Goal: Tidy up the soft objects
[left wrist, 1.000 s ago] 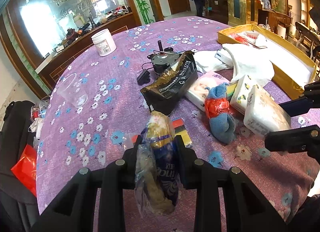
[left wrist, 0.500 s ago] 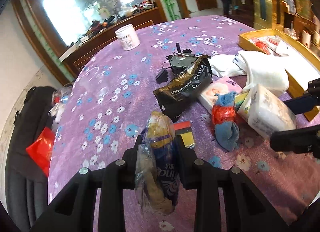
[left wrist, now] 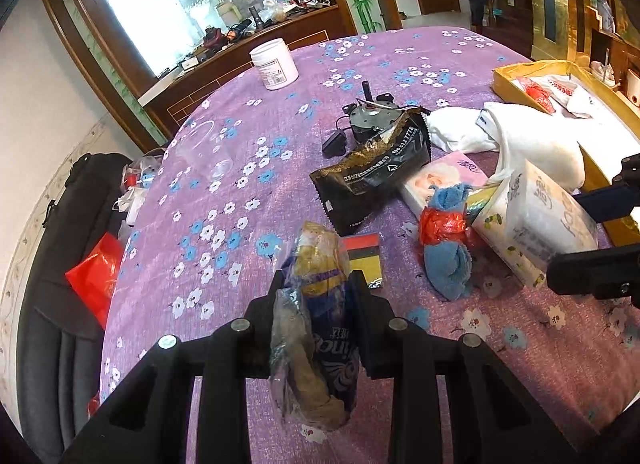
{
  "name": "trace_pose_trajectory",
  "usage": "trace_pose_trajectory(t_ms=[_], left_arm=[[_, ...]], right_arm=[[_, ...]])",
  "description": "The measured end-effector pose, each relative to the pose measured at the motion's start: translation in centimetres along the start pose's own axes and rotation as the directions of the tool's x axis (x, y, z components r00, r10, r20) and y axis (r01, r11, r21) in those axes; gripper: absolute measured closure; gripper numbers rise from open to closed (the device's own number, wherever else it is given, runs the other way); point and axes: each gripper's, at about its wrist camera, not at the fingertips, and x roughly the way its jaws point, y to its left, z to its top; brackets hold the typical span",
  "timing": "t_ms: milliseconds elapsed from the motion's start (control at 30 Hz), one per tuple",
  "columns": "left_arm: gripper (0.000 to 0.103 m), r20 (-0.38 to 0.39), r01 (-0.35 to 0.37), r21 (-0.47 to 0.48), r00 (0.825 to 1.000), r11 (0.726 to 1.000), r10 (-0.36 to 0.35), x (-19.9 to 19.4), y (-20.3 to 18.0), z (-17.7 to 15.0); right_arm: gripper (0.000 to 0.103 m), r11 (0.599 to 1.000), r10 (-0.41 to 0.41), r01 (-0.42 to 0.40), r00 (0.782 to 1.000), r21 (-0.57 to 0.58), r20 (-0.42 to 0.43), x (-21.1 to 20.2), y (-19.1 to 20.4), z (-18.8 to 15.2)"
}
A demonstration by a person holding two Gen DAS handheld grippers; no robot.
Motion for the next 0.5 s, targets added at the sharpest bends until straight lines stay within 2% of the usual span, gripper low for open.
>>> trace_pose_trajectory(t_ms=[500], left_arm=[[0.074,-0.035,-0.006,-0.022,0.999,1.0,0.006,0.56,1.04,0.13]], right_arm=[[0.051,0.999,-0.025,0.024,0.999,-0.035,-0.025,0.69,0.83,0.96]])
